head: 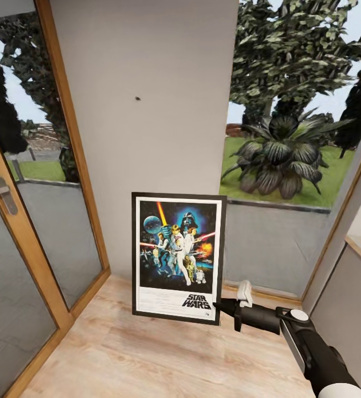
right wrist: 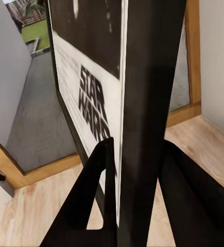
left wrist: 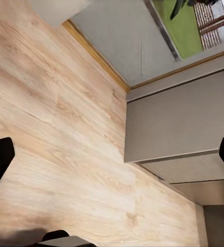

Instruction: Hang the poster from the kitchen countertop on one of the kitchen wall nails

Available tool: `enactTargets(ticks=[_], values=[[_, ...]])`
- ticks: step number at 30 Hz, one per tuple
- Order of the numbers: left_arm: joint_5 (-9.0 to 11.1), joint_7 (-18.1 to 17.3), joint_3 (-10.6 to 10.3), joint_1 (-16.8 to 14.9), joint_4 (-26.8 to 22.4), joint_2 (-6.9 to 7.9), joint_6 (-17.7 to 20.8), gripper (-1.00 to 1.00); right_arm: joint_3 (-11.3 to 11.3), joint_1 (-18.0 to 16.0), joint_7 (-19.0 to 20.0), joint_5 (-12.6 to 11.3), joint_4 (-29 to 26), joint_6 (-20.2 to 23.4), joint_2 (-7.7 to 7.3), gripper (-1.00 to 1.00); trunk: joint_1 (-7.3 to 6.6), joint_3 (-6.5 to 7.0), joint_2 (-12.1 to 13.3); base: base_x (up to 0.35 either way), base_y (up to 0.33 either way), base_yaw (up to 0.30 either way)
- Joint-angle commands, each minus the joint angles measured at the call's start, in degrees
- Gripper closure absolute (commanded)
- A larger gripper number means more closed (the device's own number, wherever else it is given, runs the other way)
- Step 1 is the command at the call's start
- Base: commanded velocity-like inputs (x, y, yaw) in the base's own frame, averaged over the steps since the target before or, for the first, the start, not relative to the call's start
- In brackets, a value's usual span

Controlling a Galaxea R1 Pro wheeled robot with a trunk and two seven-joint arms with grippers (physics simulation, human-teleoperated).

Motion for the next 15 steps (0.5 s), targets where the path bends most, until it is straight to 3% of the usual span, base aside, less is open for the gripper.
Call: enactTargets(ticks=[1,6,15], values=[[0.41,-0.03,-0.42,-0.06,0.08,0.01,-0.58,-1.0,-0.11,-0.06,0.51,-0.14,-0.05,0.79,0.02,1.0,0.06,-0.13,-0.13,0.183,0.313,0.0],[0.4,0.02,-0.4,-0.07,0.11,-0.02,-0.6,-1.0,-0.12,-0.06,0.59,-0.15,-0.34,0.88,-0.04,1.0,0.06,-0.13,-0.13,0.195,0.254,0.0],[0.48,0.05,-0.33,-0.06,0.03,-0.1,-0.7,-1.0,-0.14,-0.06,3.32,-0.09,-0.65,0.99,-0.06,1.0,0.06,-0.13,-0.13,0.03,0.036,0.0]])
